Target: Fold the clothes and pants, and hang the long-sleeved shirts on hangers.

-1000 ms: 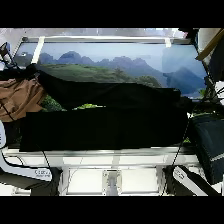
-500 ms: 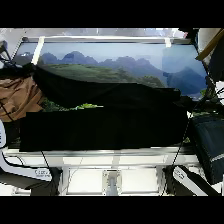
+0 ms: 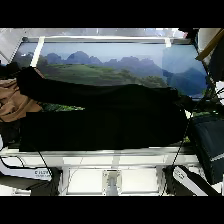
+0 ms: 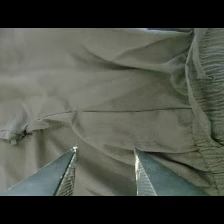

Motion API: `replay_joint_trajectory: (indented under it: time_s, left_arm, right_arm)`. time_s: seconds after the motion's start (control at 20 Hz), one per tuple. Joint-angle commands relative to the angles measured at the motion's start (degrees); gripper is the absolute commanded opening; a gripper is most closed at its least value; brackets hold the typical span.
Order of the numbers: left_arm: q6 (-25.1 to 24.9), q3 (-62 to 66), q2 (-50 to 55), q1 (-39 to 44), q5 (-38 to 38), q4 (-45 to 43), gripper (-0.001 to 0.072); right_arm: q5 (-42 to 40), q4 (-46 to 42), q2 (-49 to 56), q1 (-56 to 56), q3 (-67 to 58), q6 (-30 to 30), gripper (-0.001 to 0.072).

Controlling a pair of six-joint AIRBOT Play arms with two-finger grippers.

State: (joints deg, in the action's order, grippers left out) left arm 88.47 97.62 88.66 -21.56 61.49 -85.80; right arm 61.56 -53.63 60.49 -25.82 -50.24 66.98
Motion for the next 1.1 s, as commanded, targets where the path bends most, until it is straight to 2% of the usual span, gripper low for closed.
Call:
replay_joint_trajectory:
  time_s: [0.0,0.35,0.4,0.55,0.65,0.75,0.8,0.85,0.9,1.05]
  left_arm:
    - [4.3,0.1,2.8,0.3,-6.1,-2.3,0.0009]
    - [8.3,0.1,9.8,0.1,-9.8,-3.0,0.0009]
    - [10.0,0.1,10.6,-0.3,-9.6,-3.2,0.0009]
    - [20.1,0.1,10.8,-2.0,-11.3,-5.3,0.0009]
    - [22.3,0.1,10.3,-2.8,-12.9,-5.3,0.0009]
    - [22.3,0.1,10.3,-3.0,-12.3,-5.3,0.0011]
    - [22.3,0.1,10.4,-3.0,-11.5,-5.3,0.0173]
    - [22.1,0.1,10.3,-3.0,-10.5,-5.1,0.0644]
    - [22.1,0.1,10.1,-3.2,-9.0,-5.1,0.0695]
    - [21.4,0.1,6.6,-4.8,-2.8,-5.9,0.0701]
  right_arm:
    - [-1.0,0.0,0.0,0.9,0.0,0.0,0.0386]
    - [-6.2,-0.4,0.0,7.1,0.0,0.0,0.0386]
    - [-6.3,-0.5,0.0,7.6,0.0,0.0,0.0386]
    - [-6.0,-1.2,0.0,8.0,0.0,0.0,0.0386]
    - [-6.1,-2.3,0.0,8.0,0.0,0.0,0.0386]
    - [-6.4,-2.3,0.0,8.0,0.0,0.0,0.0386]
    - [-6.6,-2.3,0.0,8.0,0.0,0.0,0.0386]
    - [-6.7,-2.3,0.0,8.0,0.0,0.0,0.0387]
    - [-6.7,-2.4,0.0,8.0,0.0,0.0,0.0388]
    - [-4.6,-5.2,-0.1,6.0,-0.2,0.0,0.0389]
